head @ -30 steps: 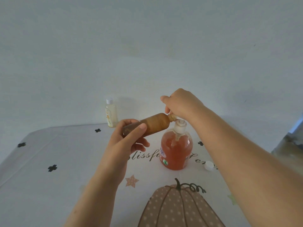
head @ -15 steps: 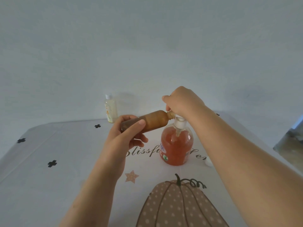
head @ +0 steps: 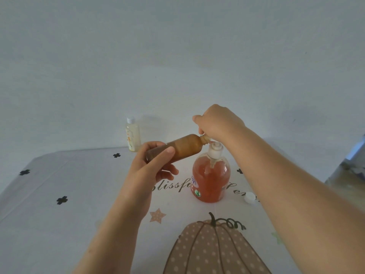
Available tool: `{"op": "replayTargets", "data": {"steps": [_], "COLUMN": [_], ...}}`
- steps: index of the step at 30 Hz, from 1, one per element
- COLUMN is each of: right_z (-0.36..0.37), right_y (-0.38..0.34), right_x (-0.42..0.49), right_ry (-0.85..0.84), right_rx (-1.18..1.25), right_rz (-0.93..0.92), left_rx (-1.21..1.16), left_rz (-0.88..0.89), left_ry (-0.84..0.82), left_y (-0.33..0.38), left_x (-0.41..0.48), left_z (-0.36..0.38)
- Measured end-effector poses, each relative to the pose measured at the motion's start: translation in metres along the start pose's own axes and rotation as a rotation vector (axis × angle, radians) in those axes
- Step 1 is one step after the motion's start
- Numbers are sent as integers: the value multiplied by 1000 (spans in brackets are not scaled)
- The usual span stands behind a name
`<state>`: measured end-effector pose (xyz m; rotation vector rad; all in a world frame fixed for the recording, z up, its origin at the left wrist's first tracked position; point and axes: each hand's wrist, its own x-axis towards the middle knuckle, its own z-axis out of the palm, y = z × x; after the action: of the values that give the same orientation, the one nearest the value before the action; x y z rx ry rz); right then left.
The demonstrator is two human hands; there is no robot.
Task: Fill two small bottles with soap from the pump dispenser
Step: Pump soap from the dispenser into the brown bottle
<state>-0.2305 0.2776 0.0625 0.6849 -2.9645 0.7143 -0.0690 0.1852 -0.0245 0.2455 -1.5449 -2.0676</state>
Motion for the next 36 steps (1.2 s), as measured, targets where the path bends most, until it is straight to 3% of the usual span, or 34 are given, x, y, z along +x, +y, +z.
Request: {"op": "replayTargets", "data": {"steps": [10, 36], "right_z": [15, 1], "right_y": [7, 1], "right_x": [7, -1], "right_ry": [-47, 13], "right_rx": [4, -10], "right_rz": [22, -9], "left_rx": [39, 18], "left_rz": [-5, -6], "left_ry": [24, -1], "left_y": [-4, -3], "left_x": [5, 1], "left_z": [-4, 0]}}
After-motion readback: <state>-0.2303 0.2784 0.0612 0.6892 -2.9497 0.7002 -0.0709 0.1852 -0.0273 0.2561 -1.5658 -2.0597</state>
